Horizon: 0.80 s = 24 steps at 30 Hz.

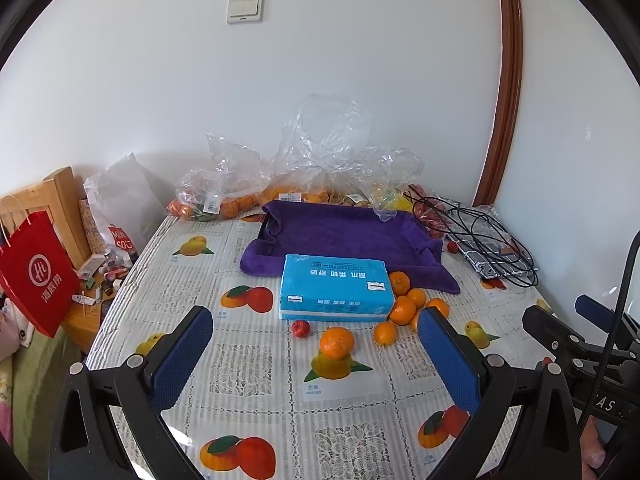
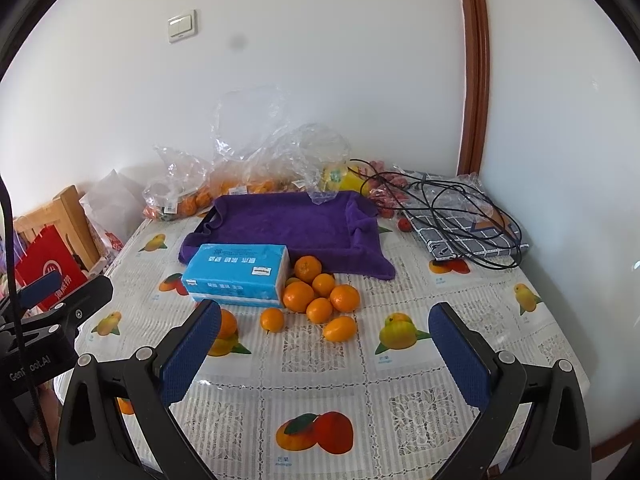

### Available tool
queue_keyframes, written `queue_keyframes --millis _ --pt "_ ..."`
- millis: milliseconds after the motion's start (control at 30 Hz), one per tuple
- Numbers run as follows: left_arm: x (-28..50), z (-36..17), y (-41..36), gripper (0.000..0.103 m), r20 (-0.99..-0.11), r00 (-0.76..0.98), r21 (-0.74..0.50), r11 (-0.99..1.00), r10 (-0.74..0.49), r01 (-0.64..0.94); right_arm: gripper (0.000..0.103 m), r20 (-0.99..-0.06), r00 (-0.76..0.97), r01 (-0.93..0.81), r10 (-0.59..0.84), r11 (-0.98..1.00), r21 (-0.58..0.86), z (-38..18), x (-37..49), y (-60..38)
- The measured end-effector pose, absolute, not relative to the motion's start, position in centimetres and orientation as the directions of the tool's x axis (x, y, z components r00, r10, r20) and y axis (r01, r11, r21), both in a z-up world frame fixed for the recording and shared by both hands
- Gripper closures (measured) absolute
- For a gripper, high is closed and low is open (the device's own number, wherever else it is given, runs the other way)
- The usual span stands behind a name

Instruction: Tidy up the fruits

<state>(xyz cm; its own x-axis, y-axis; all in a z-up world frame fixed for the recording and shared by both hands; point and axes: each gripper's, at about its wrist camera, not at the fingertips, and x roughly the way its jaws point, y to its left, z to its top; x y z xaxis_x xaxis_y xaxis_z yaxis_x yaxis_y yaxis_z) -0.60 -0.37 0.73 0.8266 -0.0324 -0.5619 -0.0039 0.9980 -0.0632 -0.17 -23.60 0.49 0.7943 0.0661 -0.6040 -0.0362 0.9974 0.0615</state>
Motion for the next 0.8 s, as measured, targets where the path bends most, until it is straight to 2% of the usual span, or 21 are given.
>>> queue_keyframes --millis 800 --pt "-0.58 0.46 -0.7 0.0 -0.56 0.827 -0.064 0.998 -0.04 0.004 0.001 -0.596 0.801 -0.038 0.063 0.998 0.054 0.65 -0.3 -23.27"
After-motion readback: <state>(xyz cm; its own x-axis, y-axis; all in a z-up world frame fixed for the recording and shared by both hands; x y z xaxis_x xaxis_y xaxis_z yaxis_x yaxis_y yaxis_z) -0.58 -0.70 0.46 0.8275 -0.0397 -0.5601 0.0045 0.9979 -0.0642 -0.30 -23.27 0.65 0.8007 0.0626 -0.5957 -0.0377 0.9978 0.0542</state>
